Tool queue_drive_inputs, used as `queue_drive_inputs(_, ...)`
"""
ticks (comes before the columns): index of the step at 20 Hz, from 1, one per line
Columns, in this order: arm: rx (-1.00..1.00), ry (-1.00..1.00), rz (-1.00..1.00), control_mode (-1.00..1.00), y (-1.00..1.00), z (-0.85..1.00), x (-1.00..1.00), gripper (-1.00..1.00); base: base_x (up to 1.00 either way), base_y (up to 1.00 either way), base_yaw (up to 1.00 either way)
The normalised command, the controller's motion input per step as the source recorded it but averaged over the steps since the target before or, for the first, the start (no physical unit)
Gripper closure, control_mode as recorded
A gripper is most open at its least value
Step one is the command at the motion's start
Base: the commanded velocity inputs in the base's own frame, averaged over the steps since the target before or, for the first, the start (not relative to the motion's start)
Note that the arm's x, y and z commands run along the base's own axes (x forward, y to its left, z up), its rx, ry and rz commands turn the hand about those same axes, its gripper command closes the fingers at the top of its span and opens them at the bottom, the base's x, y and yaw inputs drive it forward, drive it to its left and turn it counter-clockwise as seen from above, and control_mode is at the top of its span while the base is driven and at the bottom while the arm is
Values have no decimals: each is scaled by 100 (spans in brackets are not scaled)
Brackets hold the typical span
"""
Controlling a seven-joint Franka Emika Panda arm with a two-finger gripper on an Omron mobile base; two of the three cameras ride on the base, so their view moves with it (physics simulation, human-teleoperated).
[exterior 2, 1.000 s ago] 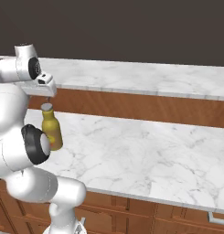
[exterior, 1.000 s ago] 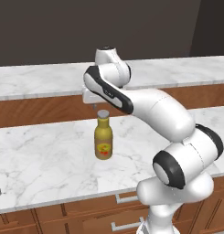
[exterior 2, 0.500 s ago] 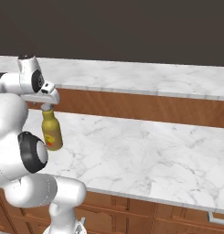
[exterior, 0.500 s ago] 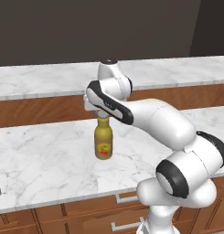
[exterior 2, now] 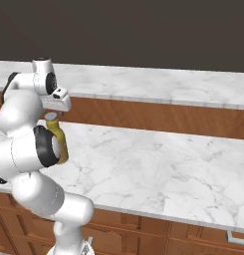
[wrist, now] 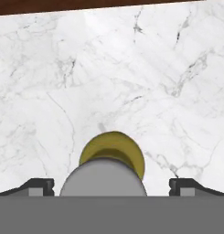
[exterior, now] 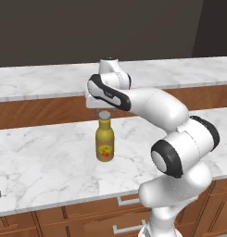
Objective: Place the drinks on the dining counter in a tight cluster.
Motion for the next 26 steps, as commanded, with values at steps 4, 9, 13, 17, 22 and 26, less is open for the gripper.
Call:
queue_drive_inputs(4,0,1,-5,-100,8,0,13,-100,0,0,0)
queue_drive_inputs(9,0,0,-2,-100,13,0,-12,-100,0,0,0)
queue_drive_inputs(13,0,-1,0,-100,-1,-1,-53,-100,0,0,0)
queue_drive_inputs(17,0,-5,0,-100,-6,-1,-46,-100,0,0,0)
queue_drive_inputs(22,0,-1,0,-100,-7,-2,-13,-100,0,0,0)
queue_drive_inputs(26,0,0,0,-100,0,-6,6,-100,0,0,0)
